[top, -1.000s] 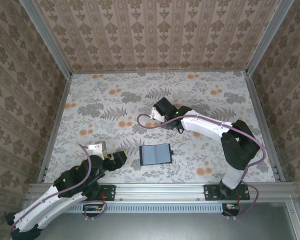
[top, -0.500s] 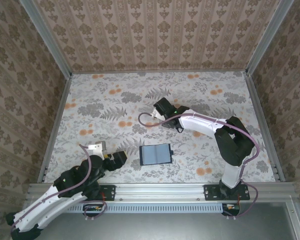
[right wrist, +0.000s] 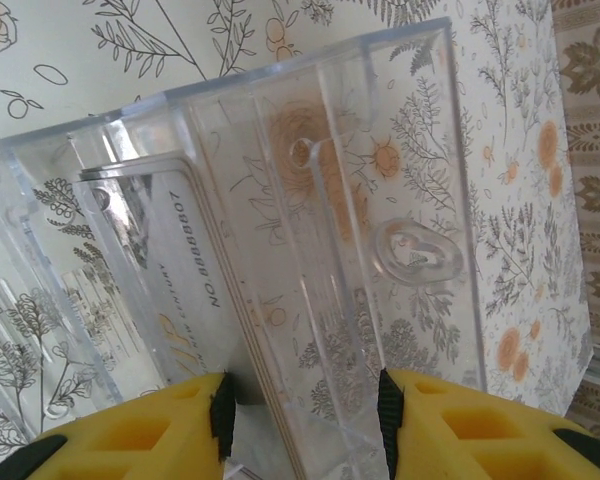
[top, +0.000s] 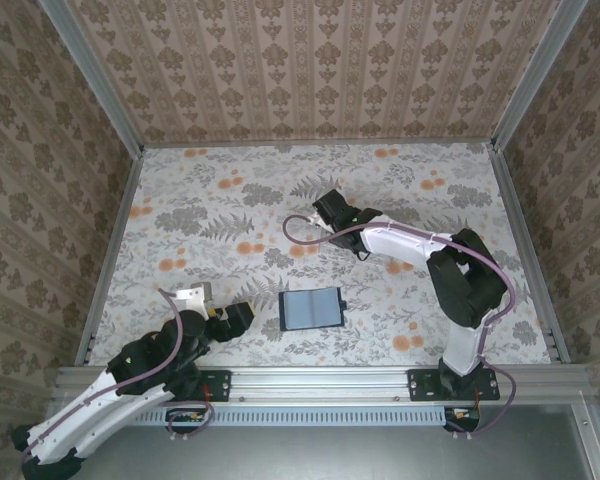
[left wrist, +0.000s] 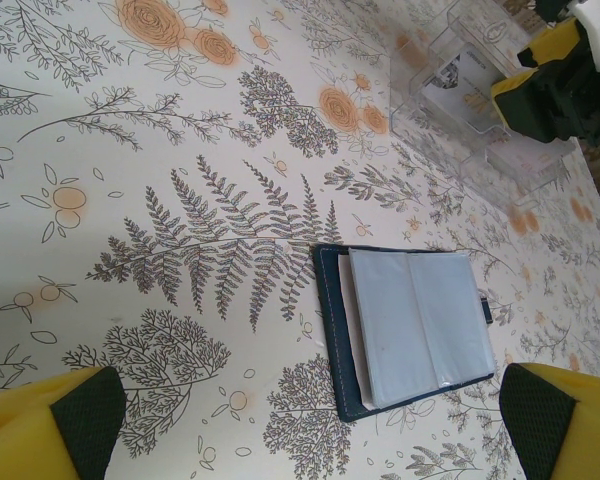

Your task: Take the credit cards out of the card holder

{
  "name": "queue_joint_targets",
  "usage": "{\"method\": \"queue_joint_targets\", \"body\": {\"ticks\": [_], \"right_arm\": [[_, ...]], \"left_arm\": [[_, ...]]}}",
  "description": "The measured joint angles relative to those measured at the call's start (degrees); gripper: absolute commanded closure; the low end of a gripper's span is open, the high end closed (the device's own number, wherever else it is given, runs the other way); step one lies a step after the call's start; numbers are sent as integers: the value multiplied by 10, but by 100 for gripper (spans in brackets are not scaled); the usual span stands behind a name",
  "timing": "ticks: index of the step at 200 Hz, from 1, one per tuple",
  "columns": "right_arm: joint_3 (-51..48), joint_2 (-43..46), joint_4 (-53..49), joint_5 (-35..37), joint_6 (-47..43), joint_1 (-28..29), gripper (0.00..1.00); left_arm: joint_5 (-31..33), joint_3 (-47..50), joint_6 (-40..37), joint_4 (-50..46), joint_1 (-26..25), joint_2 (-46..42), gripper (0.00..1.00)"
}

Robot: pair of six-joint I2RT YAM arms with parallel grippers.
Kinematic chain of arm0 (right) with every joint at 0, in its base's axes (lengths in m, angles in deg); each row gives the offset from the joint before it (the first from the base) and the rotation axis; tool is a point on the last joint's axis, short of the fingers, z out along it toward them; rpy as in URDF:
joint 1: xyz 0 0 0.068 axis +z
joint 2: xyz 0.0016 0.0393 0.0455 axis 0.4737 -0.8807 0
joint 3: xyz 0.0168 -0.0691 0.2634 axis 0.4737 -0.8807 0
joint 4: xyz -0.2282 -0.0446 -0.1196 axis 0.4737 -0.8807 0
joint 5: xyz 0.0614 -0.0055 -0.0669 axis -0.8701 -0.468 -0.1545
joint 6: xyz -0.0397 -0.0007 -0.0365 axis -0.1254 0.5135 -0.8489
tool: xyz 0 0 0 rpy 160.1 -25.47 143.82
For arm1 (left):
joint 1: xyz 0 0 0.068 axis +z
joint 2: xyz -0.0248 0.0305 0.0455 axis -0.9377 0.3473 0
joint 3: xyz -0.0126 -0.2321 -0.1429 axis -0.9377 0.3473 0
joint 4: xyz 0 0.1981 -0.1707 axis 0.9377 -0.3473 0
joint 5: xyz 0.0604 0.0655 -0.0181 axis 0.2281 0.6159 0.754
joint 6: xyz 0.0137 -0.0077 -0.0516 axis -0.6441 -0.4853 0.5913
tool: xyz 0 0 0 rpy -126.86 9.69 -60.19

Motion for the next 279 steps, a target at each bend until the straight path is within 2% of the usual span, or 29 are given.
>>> {"method": "queue_joint_targets", "body": {"ticks": [54, 106, 147, 167, 172, 180, 206, 240, 255, 279], "right_arm": [[-4, 18, 0, -1, 24, 0, 53], [-73, 176, 26, -18, 93, 0, 48], [-187, 343, 85, -28, 175, -17, 28], [-251, 416, 121, -30, 221, -37, 15], [-269, 434, 130, -29, 236, -42, 5], [-295, 457, 148, -28, 251, -49, 0], [-384, 511, 211, -15, 294, -63, 0], [-469, 511, 289, 13, 310, -84, 0], [-483, 491, 315, 24, 308, -101, 0], [-501, 475, 376, 27, 309, -133, 0]], "left_arm": [[0, 0, 0, 0, 0, 0, 0], [1, 0, 0, 0, 1, 0, 0], [14, 0, 0, -10, 5, 0, 0], [31, 0, 0, -13, 7, 2, 0], [36, 0, 0, -13, 8, 5, 0], [45, -1, 0, -13, 8, 14, 0], [86, -22, -10, -14, 14, 84, 0], [167, -110, -48, -4, 40, 252, 0], [187, -155, -80, 16, 75, 343, 0], [181, -223, -124, 44, 171, 487, 0]]}}
